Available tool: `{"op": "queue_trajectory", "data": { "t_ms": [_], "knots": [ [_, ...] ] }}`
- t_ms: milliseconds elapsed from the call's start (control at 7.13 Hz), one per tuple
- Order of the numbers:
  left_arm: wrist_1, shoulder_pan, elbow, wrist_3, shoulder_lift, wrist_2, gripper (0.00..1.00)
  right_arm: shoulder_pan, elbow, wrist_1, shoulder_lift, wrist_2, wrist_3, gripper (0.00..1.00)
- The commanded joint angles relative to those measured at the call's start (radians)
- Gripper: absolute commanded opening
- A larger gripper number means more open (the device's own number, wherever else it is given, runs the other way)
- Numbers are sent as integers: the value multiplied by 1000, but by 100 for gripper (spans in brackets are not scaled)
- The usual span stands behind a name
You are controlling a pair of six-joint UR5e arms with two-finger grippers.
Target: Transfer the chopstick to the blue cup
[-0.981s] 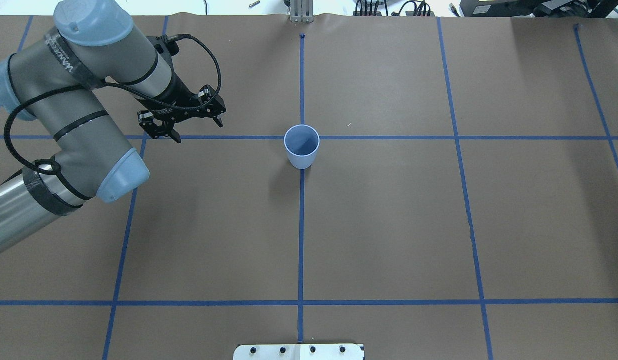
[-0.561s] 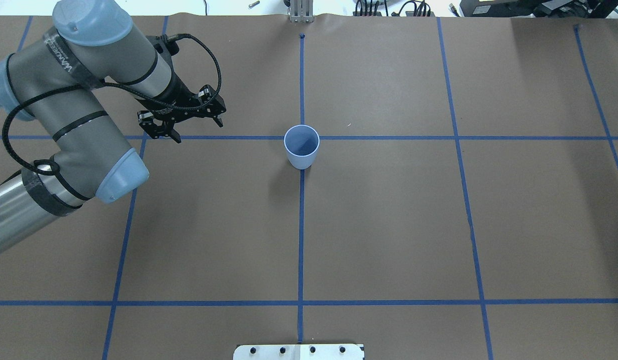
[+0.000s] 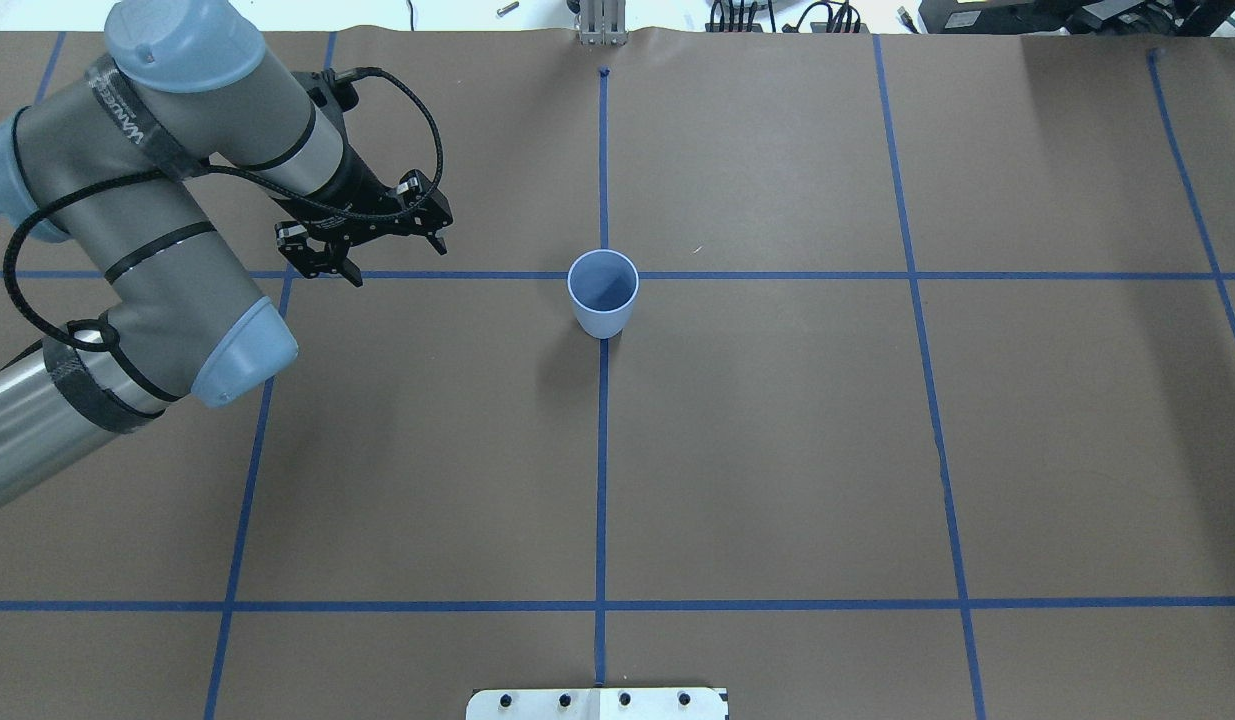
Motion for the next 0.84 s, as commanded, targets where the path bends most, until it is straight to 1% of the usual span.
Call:
{"op": "queue_trajectory", "data": {
  "t_ms": [0, 140, 421, 561, 701],
  "knots": [
    [0, 0, -1, -1, 0, 0, 98, 22, 44, -64, 14, -5, 1, 0],
    [0, 0, -1, -1, -2, 0, 98, 52, 71, -128, 42, 1, 1, 0],
    [0, 0, 1, -1, -2, 0, 98, 89, 199, -324, 94, 4, 6, 0],
    [-1, 0, 1, 1, -2, 0, 98, 89, 262, -439, 156, 4, 75, 0],
    [-2, 0, 1, 1, -2, 0, 98, 77, 306, -484, 213, 5, 173, 0]
  ]
}}
